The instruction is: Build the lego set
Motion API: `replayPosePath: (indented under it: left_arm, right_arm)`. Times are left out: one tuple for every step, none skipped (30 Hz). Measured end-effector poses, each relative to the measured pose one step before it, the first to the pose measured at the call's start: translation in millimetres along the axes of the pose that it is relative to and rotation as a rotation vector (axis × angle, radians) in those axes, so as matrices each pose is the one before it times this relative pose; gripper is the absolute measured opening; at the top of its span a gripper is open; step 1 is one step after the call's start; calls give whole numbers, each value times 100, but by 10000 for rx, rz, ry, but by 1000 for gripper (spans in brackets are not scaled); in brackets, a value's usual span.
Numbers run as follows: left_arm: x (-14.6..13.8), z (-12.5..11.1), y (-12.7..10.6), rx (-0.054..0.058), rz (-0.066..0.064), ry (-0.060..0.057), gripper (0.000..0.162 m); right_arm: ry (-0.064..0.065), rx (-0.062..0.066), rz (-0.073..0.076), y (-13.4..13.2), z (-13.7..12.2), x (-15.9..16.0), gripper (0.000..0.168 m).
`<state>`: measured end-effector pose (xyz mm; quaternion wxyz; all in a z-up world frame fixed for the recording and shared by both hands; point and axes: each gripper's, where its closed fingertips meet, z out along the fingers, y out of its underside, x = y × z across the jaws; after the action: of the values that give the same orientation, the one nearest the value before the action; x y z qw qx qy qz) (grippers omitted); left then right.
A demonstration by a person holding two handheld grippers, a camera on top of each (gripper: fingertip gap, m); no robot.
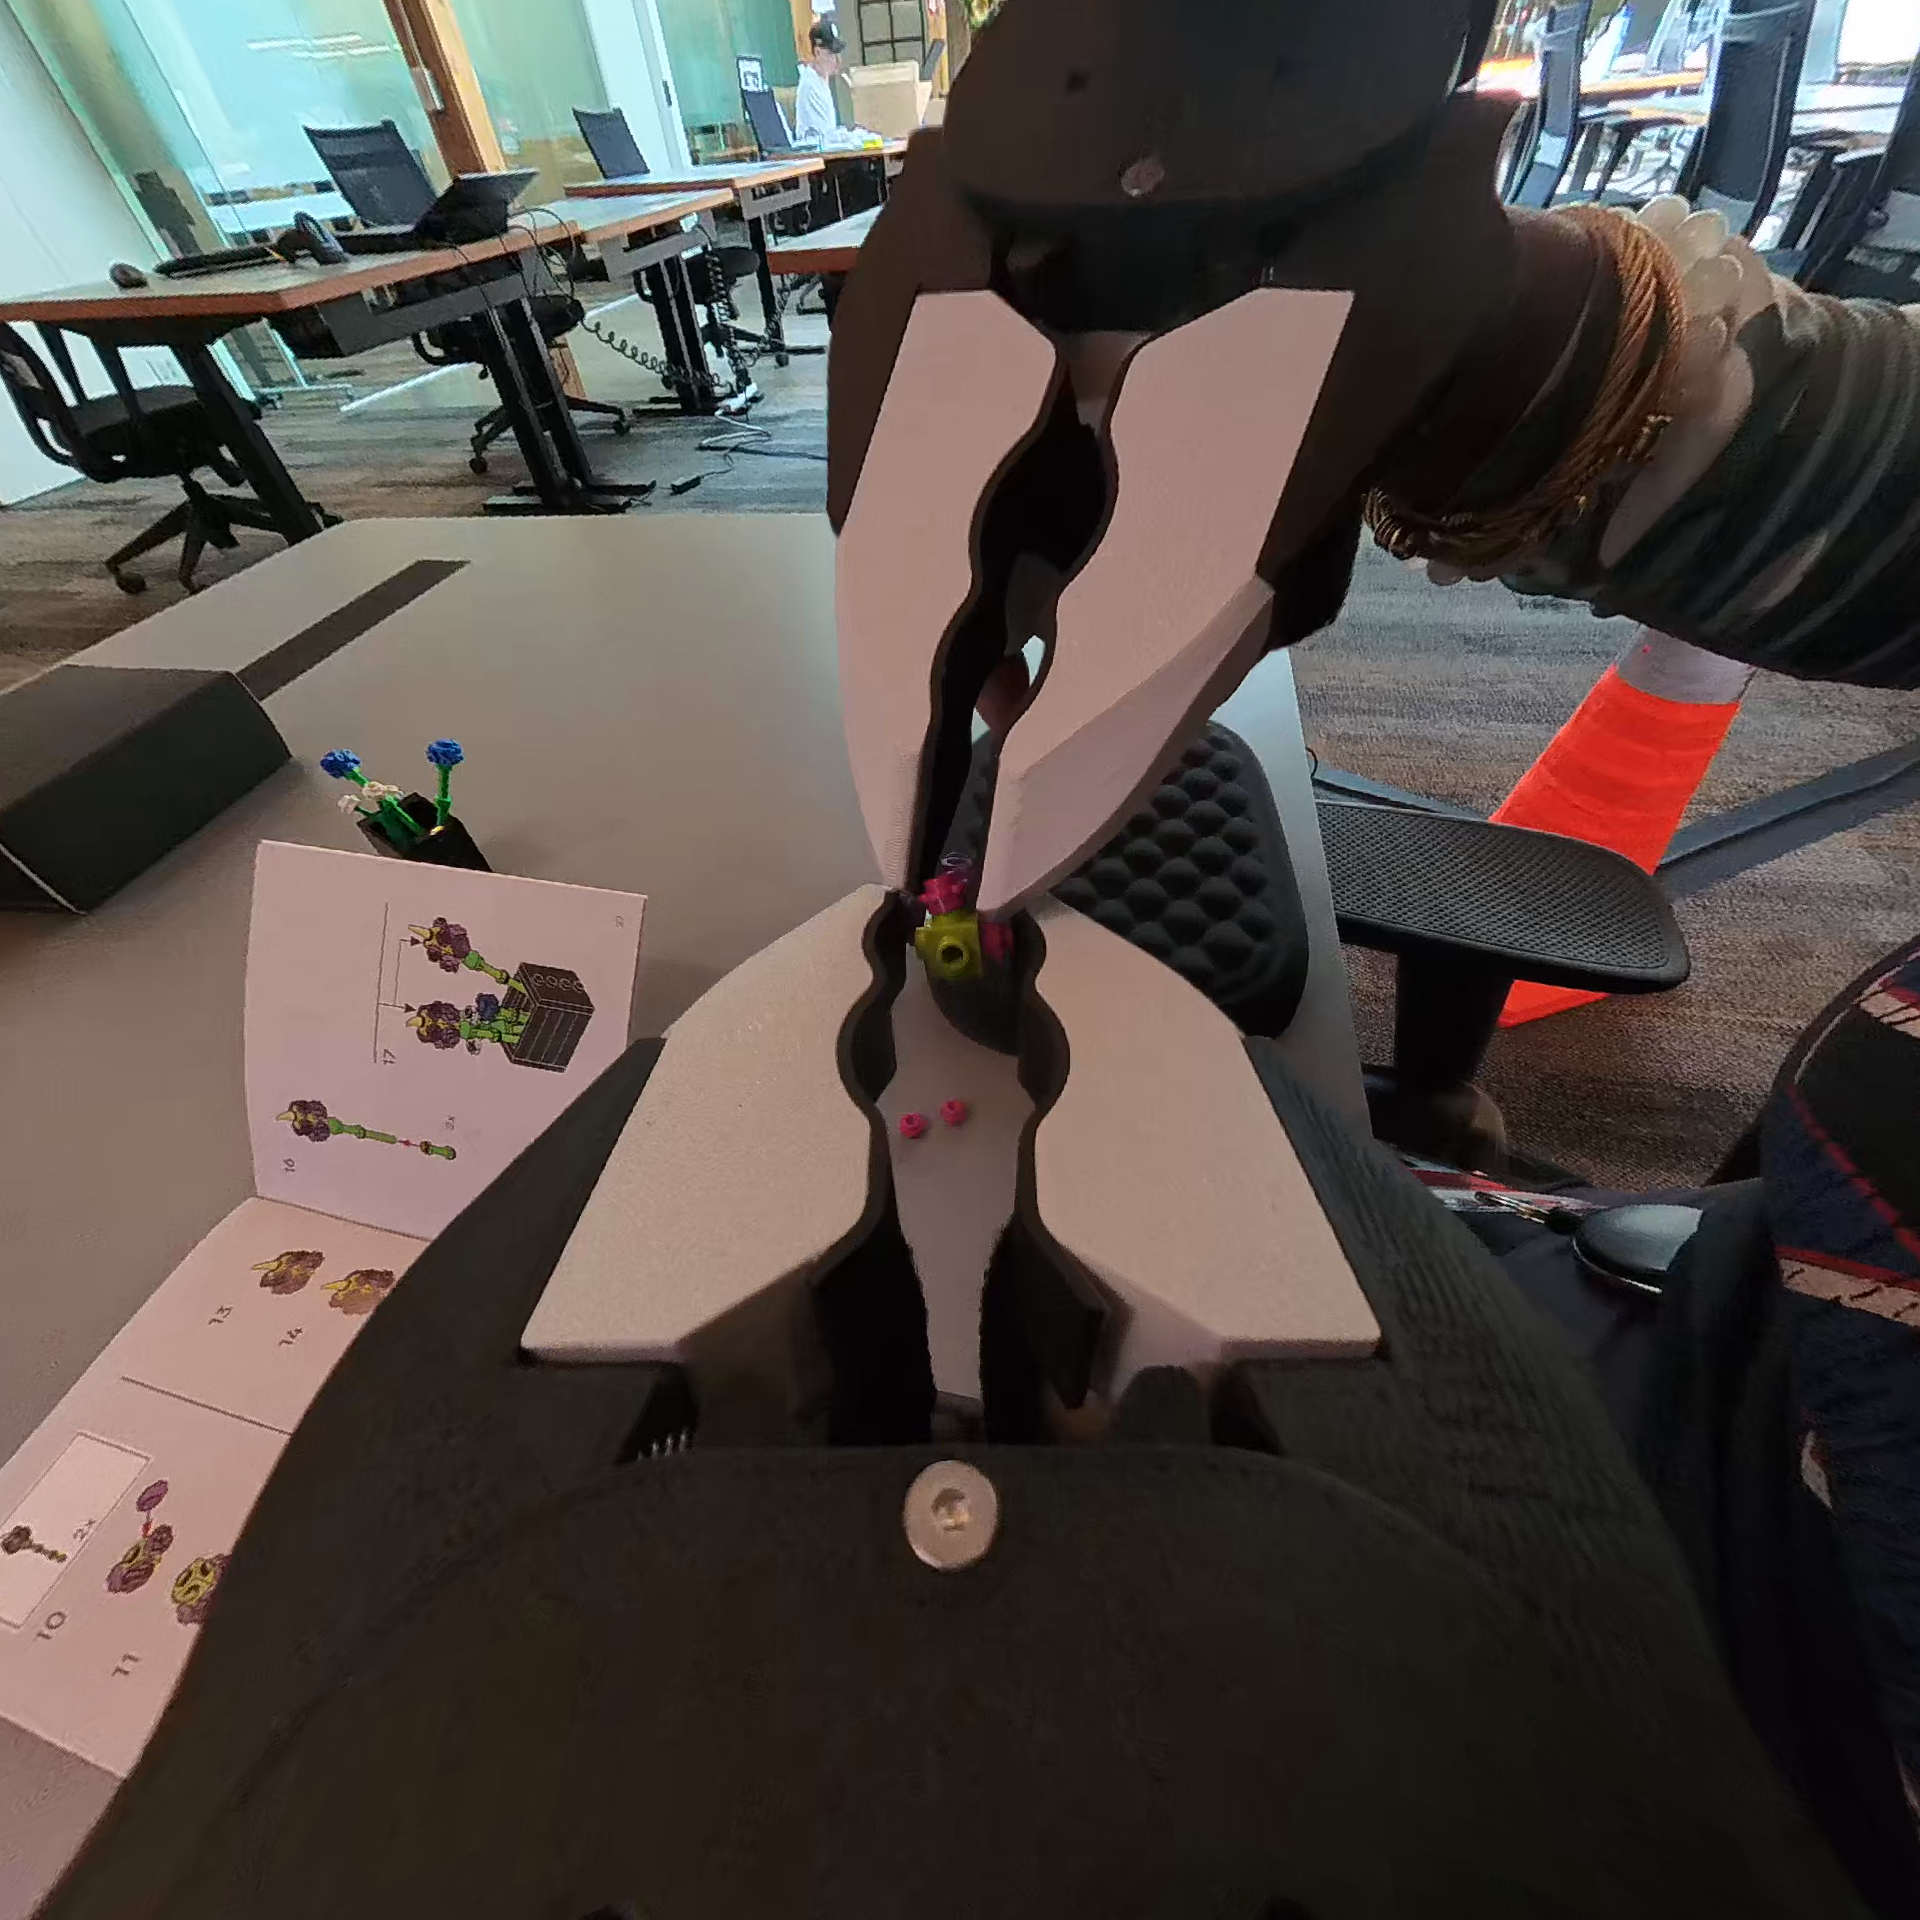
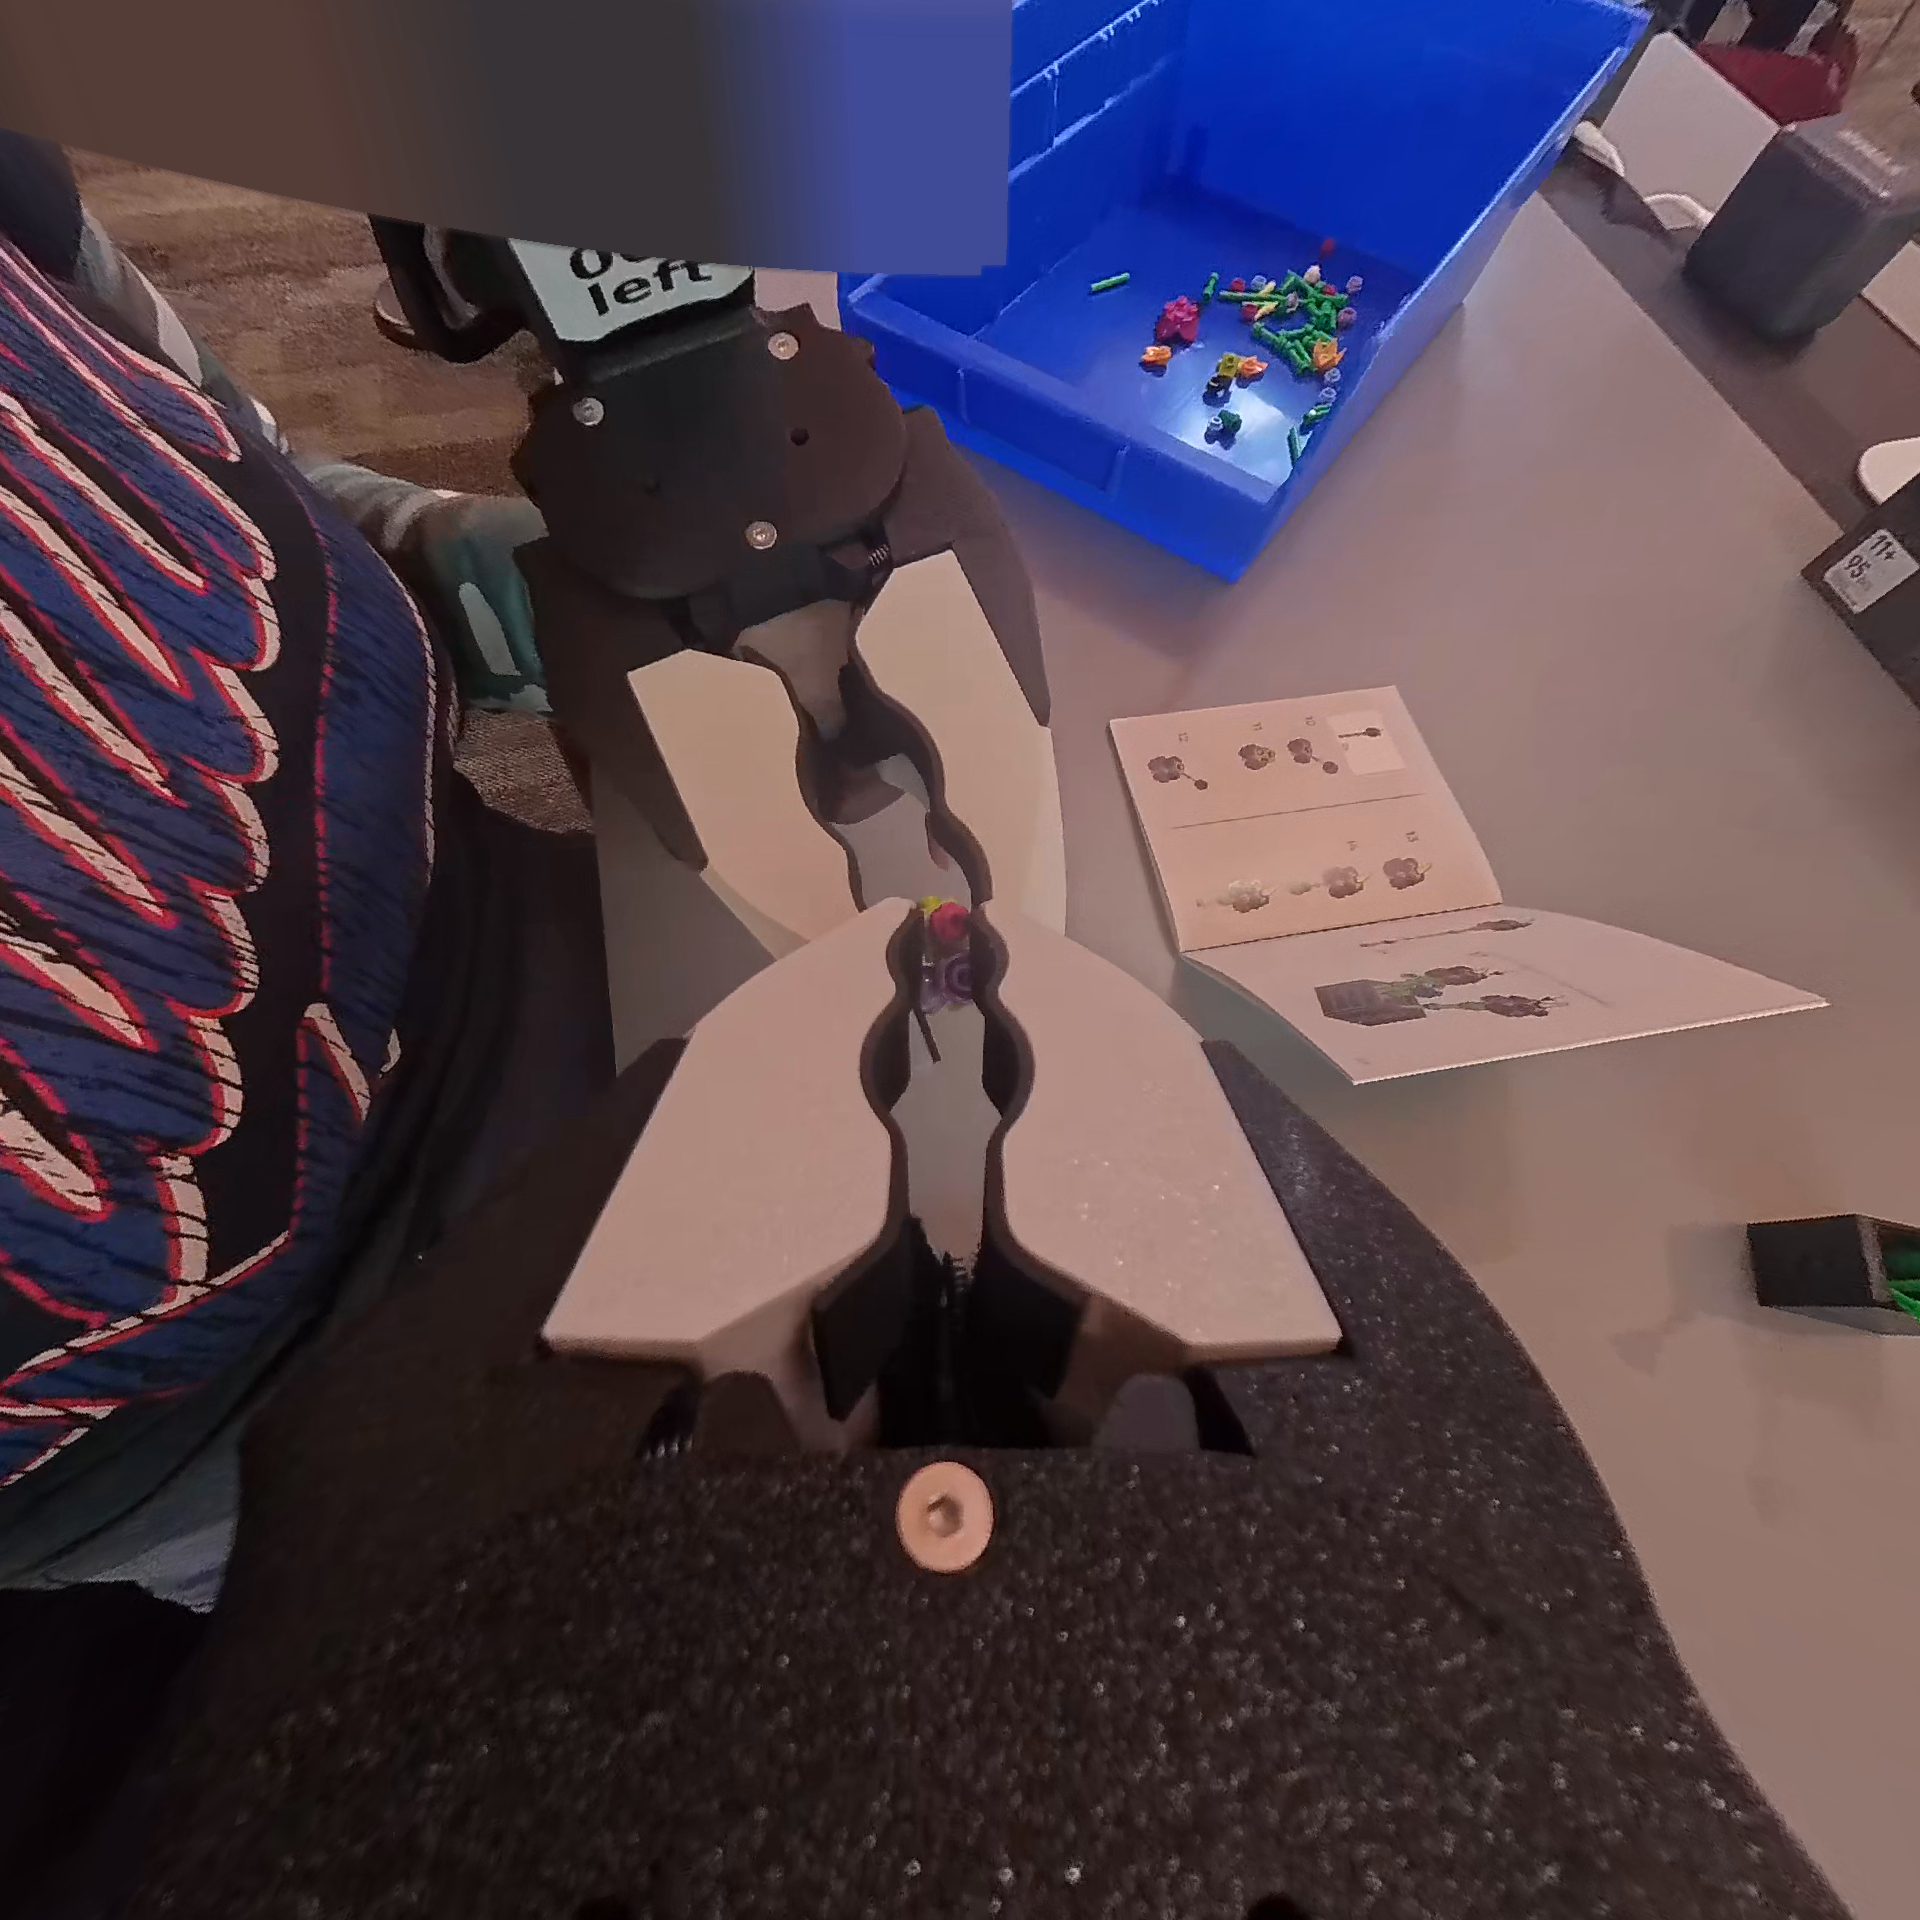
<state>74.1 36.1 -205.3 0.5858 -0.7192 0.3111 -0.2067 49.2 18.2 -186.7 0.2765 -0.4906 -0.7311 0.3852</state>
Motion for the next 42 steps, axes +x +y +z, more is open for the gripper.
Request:
replayPosePath:
  left_arm:
    - [-41,-19,-86,44,-4,-31,19]
    - [-61,-22,-71,31,12,-43,19]
    - [-39,-22,-95,51,10,-38,19]
    - [-46,-24,-123,68,-6,-28,19]
    - [-52,-23,-98,56,-14,-22,19]
    - [-28,-12,-46,26,-13,-5,19]
    - [-13,-8,-40,20,-17,10,19]
    - [-9,-3,-46,34,-26,13,19]
    - [-12,-20,-41,31,-23,1,19]
    - [-57,-26,-32,24,-3,-33,19]
    - [-65,-21,-33,23,4,-52,19]
    - [-66,-29,-50,32,-16,-40,19]
    - [-12,-23,-61,40,-37,-10,19]
    - [12,-21,-61,40,-46,14,19]
    - [16,-13,-42,31,-40,20,19]
    - [10,5,-30,17,-24,11,19]
    - [7,-6,-11,19,-5,-3,19]
    - [-5,-17,-50,45,-2,-8,19]
    - [-3,-42,-82,77,-27,8,19]
    - [-9,-49,-122,95,-68,32,19]
    - [-44,-75,-108,86,-82,25,19]
    - [-93,-87,-91,55,-36,-10,19]
    - [-121,-94,-102,37,30,-50,19]
    - [-112,-103,-124,47,57,-48,19]
    - [-61,-97,-148,57,40,-17,19]
    - [-20,-87,-153,60,23,11,19]
    - [10,-86,-129,57,16,30,19]
    - [7,-78,-122,57,20,23,19]
    - [12,-78,-101,56,26,18,19]
    - [29,-69,-80,46,10,33,19]
    - [72,-58,-73,40,-22,59,19]
    - [105,-50,-64,48,-51,77,19]
    - [83,-33,-47,42,-58,72,19]
    - [68,-30,-19,26,-44,45,19]
    - [51,-15,13,15,-26,25,19]
    - [40,-16,37,3,-8,20,19]
    - [44,-16,48,2,5,20,19]
    - [51,-22,45,5,10,22,19]
    - [35,-19,54,-2,8,14,19]
    - [22,1,67,-14,4,13,19]
    - [-1,14,70,-16,-1,14,19]
    - [5,12,50,-8,-5,22,19]
  right_arm:
    - [44,20,-28,-105,-52,-1,8]
    - [46,20,-23,-93,-52,18,8]
    - [34,23,-24,-96,-34,-3,9]
    - [41,36,-15,-103,-39,15,9]
    - [36,24,-14,-86,-29,24,9]
    - [10,22,-13,-74,-27,0,10]
    - [-9,36,-4,-89,-20,-22,10]
    - [-15,47,9,-109,-23,-21,10]
    - [-5,55,15,-106,-19,-16,10]
    - [20,47,8,-100,-38,19,11]
    - [36,45,-1,-91,-32,36,11]
    - [59,24,0,-56,-20,72,12]
    - [53,21,-2,-38,-6,77,12]
    - [22,15,4,-6,10,44,12]
    - [13,22,14,-18,21,38,12]
    - [-5,40,18,-40,12,5,12]
    - [-7,58,13,-75,1,-8,12]
    - [13,90,6,-126,-40,17,12]
    - [47,145,22,-185,-104,81,13]
    - [65,224,89,-248,-185,128,13]
    - [67,321,259,-295,-252,205,14]
    - [58,429,503,-317,-293,314,15]
    - [40,526,793,-299,-321,422,17]
    - [-40,536,1103,-165,-317,485,19]
    - [-278,393,1281,107,-257,353,24]
    - [-463,245,1368,330,-185,213,29]
    - [-485,226,1406,370,-78,256,35]
    - [-635,217,1312,373,14,15,38]
    - [-623,193,1273,341,63,-45,38]
    - [-495,165,1193,310,147,64,38]
    - [-458,103,1068,309,189,50,37]
    - [-457,54,919,280,223,3,36]
    - [-343,43,780,194,205,90,36]
    - [-198,45,582,114,182,196,36]
    - [-143,-11,391,108,151,157,35]
    - [-47,-94,215,171,172,153,34]
    - [-40,-105,104,138,165,66,33]
    - [-107,-56,86,38,161,-110,32]
    - [-160,-1,68,-50,136,-224,29]
    - [-110,-24,34,-2,125,-155,27]
    - [-48,-63,6,69,105,-45,25]
    - [-41,-58,22,89,60,12,23]
